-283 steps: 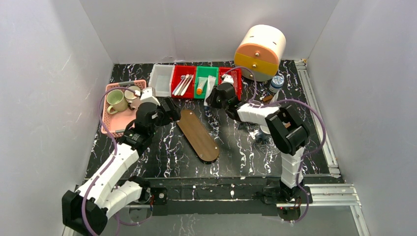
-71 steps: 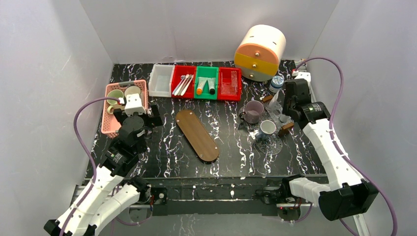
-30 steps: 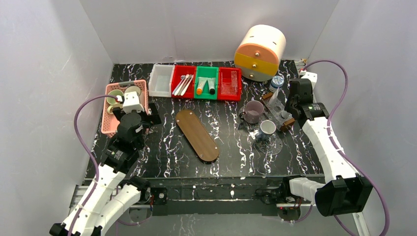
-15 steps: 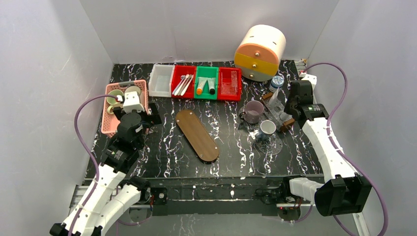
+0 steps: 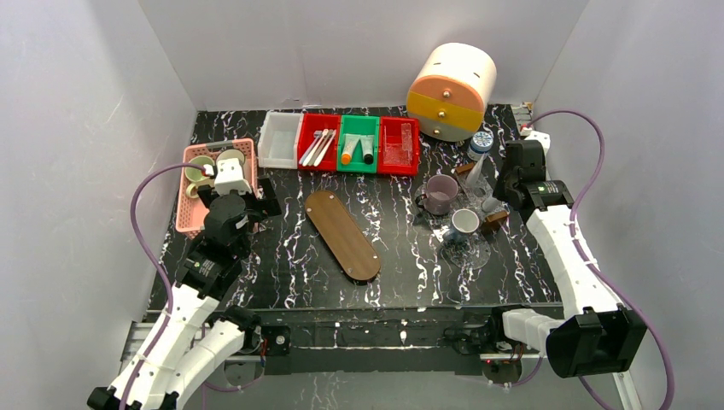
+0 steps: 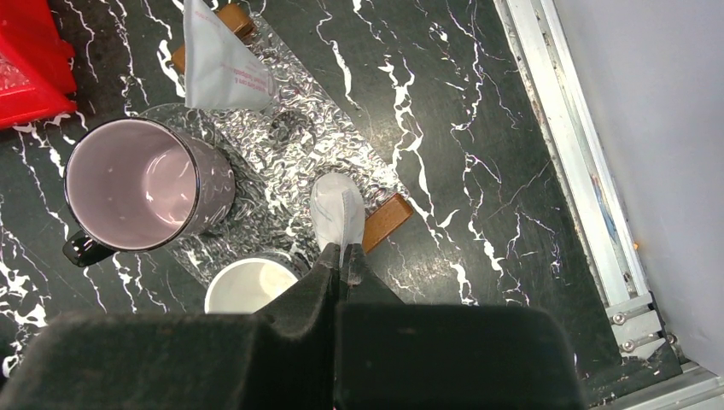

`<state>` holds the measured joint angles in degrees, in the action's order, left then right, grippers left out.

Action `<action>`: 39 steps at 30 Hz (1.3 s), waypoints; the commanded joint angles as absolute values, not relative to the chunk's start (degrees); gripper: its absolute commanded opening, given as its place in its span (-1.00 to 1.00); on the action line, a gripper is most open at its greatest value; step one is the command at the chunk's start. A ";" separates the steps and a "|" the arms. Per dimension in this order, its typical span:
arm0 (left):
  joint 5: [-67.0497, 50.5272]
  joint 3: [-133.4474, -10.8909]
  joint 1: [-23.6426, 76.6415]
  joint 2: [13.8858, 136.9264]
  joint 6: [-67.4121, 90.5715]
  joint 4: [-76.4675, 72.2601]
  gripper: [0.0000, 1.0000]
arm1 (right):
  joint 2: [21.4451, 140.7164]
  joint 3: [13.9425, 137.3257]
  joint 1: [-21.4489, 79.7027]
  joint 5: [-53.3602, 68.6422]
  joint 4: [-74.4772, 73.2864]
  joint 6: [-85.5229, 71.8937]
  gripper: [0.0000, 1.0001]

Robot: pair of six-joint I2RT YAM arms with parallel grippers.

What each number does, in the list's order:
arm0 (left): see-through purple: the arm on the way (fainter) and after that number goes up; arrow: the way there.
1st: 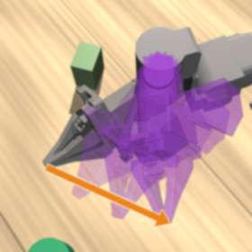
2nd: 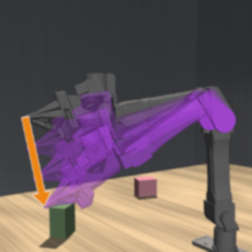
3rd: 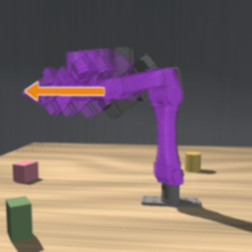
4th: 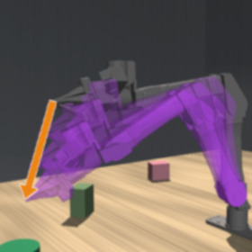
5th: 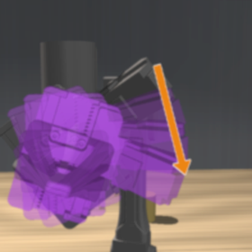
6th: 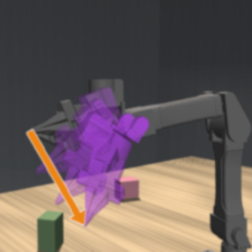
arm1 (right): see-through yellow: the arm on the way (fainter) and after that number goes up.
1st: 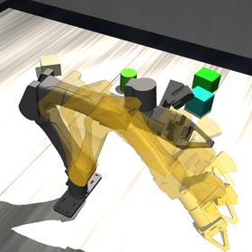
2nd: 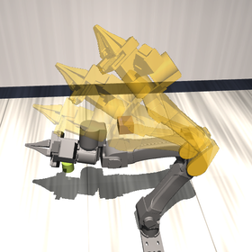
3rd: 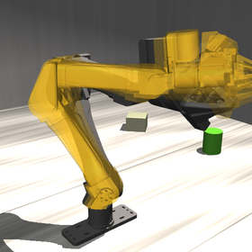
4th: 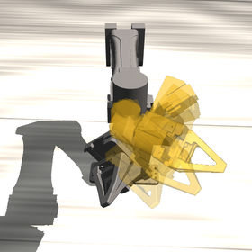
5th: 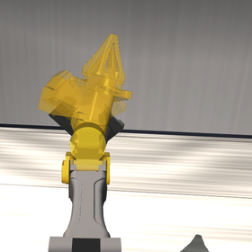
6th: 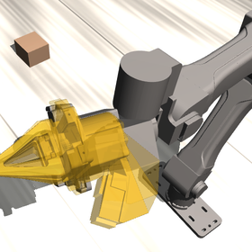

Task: Prepare toiletry sets of a toothbrush and toothpaste on the tray
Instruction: Adjust the toothpaste holder at the center of the board.

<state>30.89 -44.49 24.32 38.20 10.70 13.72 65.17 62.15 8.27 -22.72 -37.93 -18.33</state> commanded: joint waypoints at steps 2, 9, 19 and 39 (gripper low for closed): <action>30.85 -43.94 23.82 38.27 11.11 13.11 0.97 | 65.38 63.63 7.93 -22.88 -38.76 -19.42 -0.96; 30.55 -43.81 23.73 38.40 11.07 13.01 0.97 | 67.30 62.98 7.83 -24.62 -36.39 -20.10 -0.96; 30.09 -43.85 23.64 38.60 11.08 12.79 0.97 | 68.04 64.90 7.90 -24.42 -37.65 -19.75 -0.95; 29.62 -43.77 23.42 38.77 11.04 12.64 0.97 | 64.86 66.89 7.83 -23.08 -41.42 -17.98 -0.90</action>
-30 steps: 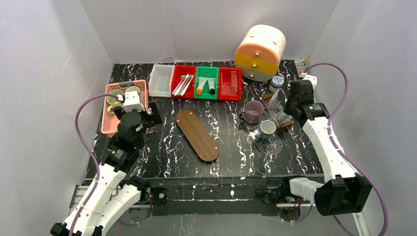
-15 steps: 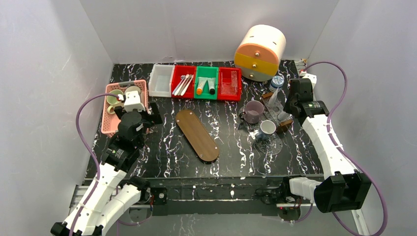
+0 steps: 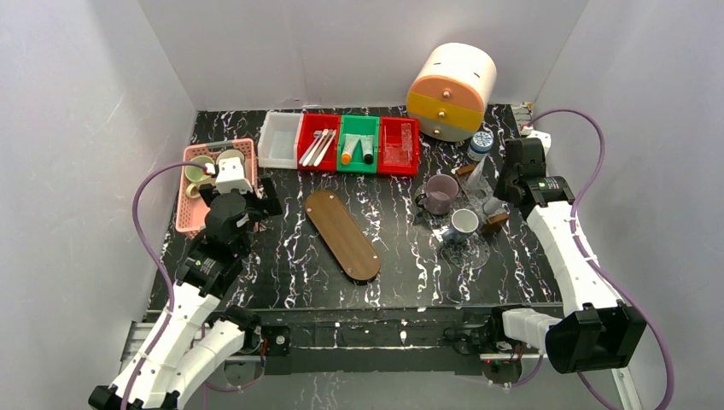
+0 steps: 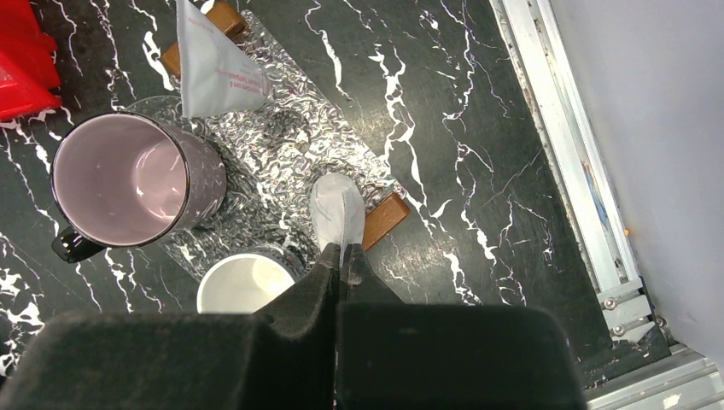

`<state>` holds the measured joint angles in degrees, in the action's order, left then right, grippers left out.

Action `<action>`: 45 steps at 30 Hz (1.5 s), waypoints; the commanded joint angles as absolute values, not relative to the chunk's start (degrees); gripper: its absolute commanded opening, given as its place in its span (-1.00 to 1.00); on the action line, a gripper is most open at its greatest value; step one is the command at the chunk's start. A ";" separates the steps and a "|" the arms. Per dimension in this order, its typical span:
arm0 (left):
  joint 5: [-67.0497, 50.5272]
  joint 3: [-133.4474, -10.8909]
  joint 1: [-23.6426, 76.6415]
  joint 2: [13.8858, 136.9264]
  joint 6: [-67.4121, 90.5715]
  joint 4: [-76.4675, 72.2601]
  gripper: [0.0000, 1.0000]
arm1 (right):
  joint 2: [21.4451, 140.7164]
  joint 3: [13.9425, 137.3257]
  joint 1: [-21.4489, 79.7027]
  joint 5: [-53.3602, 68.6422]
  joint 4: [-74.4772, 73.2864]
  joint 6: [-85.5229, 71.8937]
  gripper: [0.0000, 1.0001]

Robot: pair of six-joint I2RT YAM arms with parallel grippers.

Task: Prepare toiletry sets of a toothbrush and toothpaste on the tray
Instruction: Adjust the toothpaste holder at the center of the board, then place the toothpaste in the toothpaste holder.

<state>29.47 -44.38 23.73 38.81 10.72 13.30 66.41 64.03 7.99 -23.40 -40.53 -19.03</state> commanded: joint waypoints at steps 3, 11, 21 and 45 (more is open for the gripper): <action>29.62 -43.77 23.23 38.81 11.07 12.60 0.97 | 65.36 68.11 7.82 -23.95 -40.44 -17.78 -0.90; 29.68 -43.76 23.12 38.85 11.07 12.60 0.97 | 65.75 68.04 7.83 -25.01 -37.71 -18.38 -0.90; 29.62 -43.68 23.12 38.75 11.21 12.62 0.97 | 66.57 64.33 7.87 -25.38 -35.62 -19.70 -0.91; 29.53 -43.68 23.13 38.60 11.07 12.70 0.97 | 68.75 58.90 7.84 -24.91 -32.82 -20.76 -0.85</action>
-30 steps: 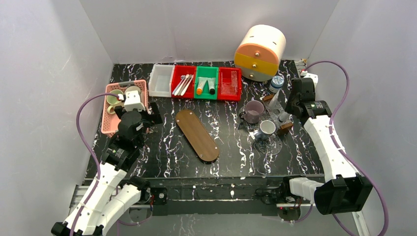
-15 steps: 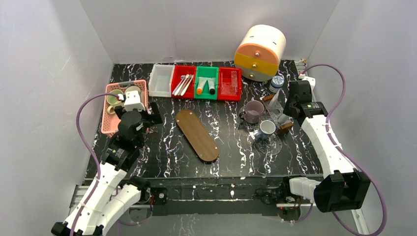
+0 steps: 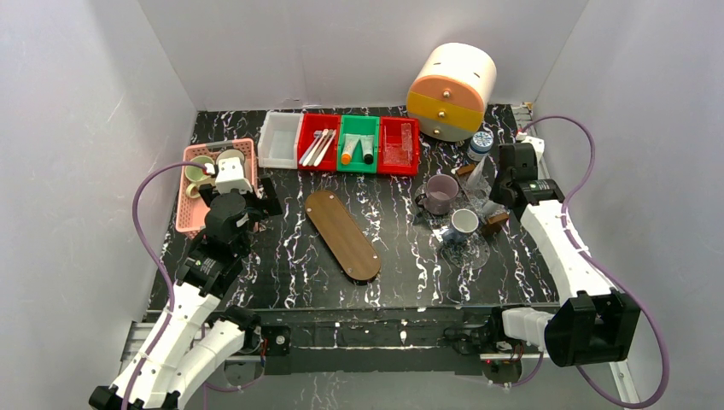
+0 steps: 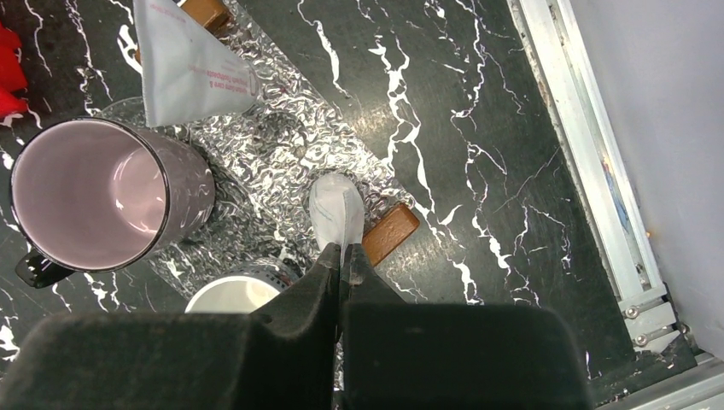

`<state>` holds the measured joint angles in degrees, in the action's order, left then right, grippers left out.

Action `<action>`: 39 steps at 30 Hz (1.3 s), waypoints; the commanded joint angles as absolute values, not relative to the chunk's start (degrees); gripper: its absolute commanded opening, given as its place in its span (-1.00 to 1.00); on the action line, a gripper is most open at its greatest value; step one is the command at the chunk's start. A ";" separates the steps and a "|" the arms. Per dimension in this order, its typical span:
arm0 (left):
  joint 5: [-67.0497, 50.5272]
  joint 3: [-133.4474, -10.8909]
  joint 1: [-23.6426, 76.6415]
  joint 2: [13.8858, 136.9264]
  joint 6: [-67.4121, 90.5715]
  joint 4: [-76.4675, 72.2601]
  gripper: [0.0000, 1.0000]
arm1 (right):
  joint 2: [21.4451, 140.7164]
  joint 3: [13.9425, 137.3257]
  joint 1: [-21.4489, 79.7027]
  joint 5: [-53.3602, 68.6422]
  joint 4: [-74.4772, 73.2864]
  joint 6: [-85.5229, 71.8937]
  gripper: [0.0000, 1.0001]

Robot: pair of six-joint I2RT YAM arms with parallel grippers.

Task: Prepare toiletry sets of a toothbrush and toothpaste on the tray
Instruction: Place the toothpaste in the toothpaste holder.

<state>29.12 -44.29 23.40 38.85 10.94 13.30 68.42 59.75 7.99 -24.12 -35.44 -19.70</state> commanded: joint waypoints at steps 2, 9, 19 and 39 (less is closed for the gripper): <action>29.44 -43.68 23.12 38.61 11.09 12.69 0.97 | 68.81 58.43 7.85 -25.15 -32.93 -20.95 -0.82; 29.30 -43.68 23.12 38.50 11.08 12.69 0.97 | 68.64 57.05 7.82 -24.78 -32.02 -20.75 -0.62; 29.09 -43.55 23.12 38.21 11.08 12.63 0.97 | 65.59 59.25 7.86 -22.23 -32.00 -21.30 -0.10; 25.76 -45.00 23.14 43.26 13.27 12.93 0.97 | 42.76 55.64 7.84 -11.64 -23.02 -17.92 0.70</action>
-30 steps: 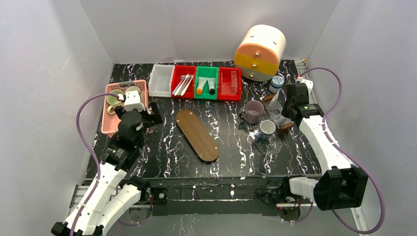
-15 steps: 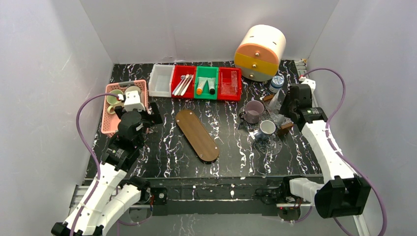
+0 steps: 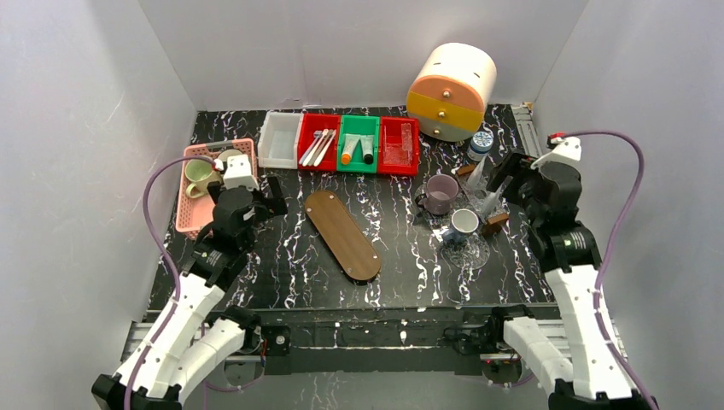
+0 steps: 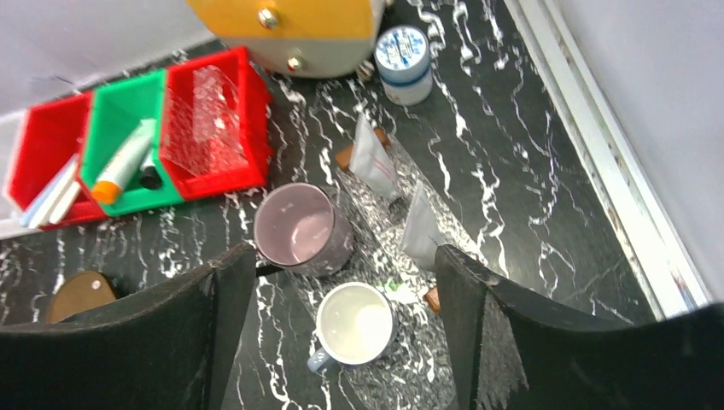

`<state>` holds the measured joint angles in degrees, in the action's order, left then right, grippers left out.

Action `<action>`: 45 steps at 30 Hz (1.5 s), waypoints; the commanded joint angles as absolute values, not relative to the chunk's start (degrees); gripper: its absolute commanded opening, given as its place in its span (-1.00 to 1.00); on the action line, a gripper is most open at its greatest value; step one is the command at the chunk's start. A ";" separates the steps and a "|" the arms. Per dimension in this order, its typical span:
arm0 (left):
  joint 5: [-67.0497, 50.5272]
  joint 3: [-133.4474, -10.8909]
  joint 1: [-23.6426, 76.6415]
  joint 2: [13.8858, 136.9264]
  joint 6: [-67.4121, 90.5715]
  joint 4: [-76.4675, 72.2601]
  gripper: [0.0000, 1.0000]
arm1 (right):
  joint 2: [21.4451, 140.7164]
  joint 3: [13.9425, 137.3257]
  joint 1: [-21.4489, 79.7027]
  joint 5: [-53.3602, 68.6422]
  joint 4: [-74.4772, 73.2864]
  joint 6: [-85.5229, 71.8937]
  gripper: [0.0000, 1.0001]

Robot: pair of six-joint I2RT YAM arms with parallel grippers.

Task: Prepare toiletry sets of a toothbrush and toothpaste on the tray
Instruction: Place the toothpaste in the toothpaste holder, then pick up the toothbrush from the storage box.

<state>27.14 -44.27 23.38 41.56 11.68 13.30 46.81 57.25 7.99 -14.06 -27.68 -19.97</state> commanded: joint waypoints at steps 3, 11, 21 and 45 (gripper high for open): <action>24.97 -46.06 23.10 46.05 14.11 13.34 0.97 | 38.58 53.48 7.83 -10.54 -20.66 -16.72 0.79; 24.07 -48.87 23.07 51.97 15.75 14.15 0.97 | 28.52 45.01 7.82 -8.82 -13.85 -15.88 0.92; 22.13 -56.14 23.07 62.92 14.58 15.79 0.91 | 19.35 38.55 8.25 -8.95 -9.85 -14.53 0.95; 20.46 -86.20 23.09 105.56 8.67 20.48 -0.09 | 9.63 32.56 9.49 -13.57 -7.55 -11.82 0.95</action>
